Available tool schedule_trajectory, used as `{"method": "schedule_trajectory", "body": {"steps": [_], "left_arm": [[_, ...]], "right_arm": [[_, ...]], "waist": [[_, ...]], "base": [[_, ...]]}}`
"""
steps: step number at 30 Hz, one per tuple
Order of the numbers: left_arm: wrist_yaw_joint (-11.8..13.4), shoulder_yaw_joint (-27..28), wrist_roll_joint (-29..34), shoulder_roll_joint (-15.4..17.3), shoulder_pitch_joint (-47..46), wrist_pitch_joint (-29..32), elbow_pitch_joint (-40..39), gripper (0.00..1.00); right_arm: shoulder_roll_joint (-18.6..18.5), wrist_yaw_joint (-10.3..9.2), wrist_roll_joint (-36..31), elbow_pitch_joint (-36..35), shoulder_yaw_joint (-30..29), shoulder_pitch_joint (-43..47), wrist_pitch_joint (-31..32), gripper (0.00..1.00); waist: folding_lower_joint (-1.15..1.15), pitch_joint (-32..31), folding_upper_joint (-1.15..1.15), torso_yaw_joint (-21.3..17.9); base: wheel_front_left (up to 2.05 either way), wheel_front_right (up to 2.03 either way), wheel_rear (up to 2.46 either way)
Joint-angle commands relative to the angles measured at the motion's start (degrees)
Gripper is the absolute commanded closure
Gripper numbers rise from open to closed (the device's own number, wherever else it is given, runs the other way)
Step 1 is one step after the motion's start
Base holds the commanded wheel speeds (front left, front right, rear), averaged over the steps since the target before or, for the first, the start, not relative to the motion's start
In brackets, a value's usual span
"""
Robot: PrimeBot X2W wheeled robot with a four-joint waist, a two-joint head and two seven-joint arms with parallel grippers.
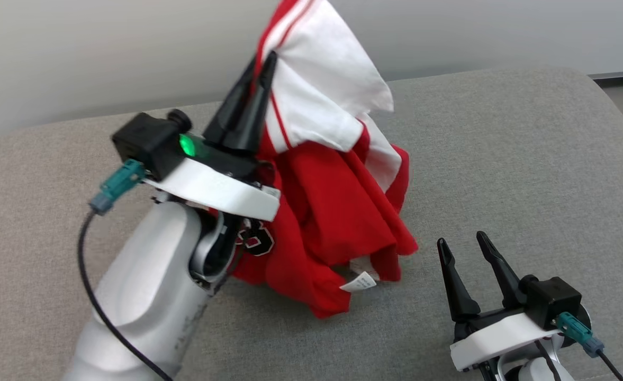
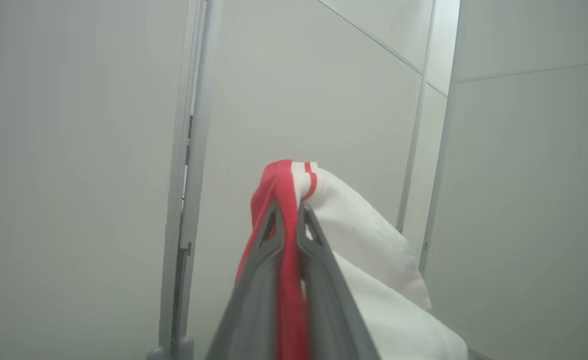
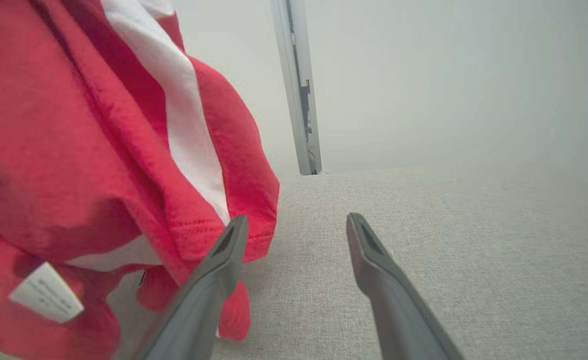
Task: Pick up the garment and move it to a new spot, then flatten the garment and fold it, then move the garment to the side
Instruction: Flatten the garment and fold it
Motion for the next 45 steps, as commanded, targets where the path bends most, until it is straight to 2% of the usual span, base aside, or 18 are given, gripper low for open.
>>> {"method": "schedule_trajectory", "body": {"steps": [1,10,15,17,22,30,35,36,37,38,41,45], "left_arm": [[-0.41,1.95,-0.93,0.5,-1.25,-0.29,-0.52,1.0],[-0.94,16.52,-10.25,5.17,0.13,0.15,-5.4,1.0],[0.59,23.45,-13.3,10.07,2.75,0.66,-7.97,1.0],[1.12,25.66,-14.55,11.09,4.63,0.92,-8.23,1.0],[2.12,27.66,-15.51,12.33,10.05,1.35,-6.18,1.0],[0.65,28.44,-17.04,11.48,13.85,0.9,3.0,1.0],[1.52,27.74,-14.56,12.03,14.98,0.49,7.92,1.0],[1.85,27.4,-13.72,12.17,15.26,0.39,8.75,0.91],[2.27,27.06,-12.47,12.5,15.39,0.33,9.39,0.56],[2.6,26.75,-11.44,12.72,15.41,0.14,9.75,0.0],[3.83,26.35,-7.64,12.6,16.1,-0.17,9.07,0.0],[6.37,24.91,2.76,13.33,18.43,-0.23,3.29,0.0]], "right_arm": [[-0.35,0.11,0.06,0.03,-0.01,0.77,-0.27,0.0],[-0.35,0.11,-0.05,-0.63,-0.99,0.94,-0.27,0.0],[-0.35,0.11,-0.27,-0.7,-1.02,0.7,-0.26,0.0],[-0.35,0.11,-0.24,-0.82,-1.03,0.45,-0.26,0.0],[-0.36,0.11,-0.55,-0.78,-0.98,-0.06,-0.27,0.0],[-0.36,0.11,-0.83,-0.98,-0.96,-0.99,-0.27,0.0],[-0.37,0.11,-0.54,-1.05,-0.67,-1.54,-0.26,0.0],[-0.37,0.11,-0.39,-0.97,-0.61,-1.67,-0.26,0.0],[-0.36,0.11,-0.34,-0.93,-0.55,-1.85,-0.26,0.0],[-0.36,0.11,-0.2,-0.91,-0.43,-2.02,-0.26,0.0],[-0.37,0.11,0.09,-0.9,-0.46,-2.41,-0.26,0.0],[-0.37,0.11,0.47,-1.07,-0.64,-2.67,-0.26,0.0]], "waist": [[0.0,-0.08,0.0,0.16],[0.0,0.63,0.0,2.29],[0.0,1.14,0.0,3.66],[0.0,1.39,0.0,4.19],[0.0,2.23,0.0,5.63],[0.0,3.81,0.0,6.63],[0.0,4.99,0.0,6.33],[0.0,5.23,0.0,6.22],[0.0,5.43,0.0,6.08],[0.0,5.69,0.0,5.92],[0.0,6.35,0.0,5.57],[0.0,7.06,0.0,5.09]], "base": [[0.0,0.0,0.0],[0.0,0.0,0.0],[0.0,0.0,0.0],[0.0,0.0,0.0],[0.0,0.0,0.0],[0.0,0.0,0.0],[0.0,0.0,0.0],[0.0,0.0,0.0],[0.0,0.0,0.0],[0.0,0.0,0.0],[0.0,0.0,0.0],[0.0,0.0,0.0]]}}
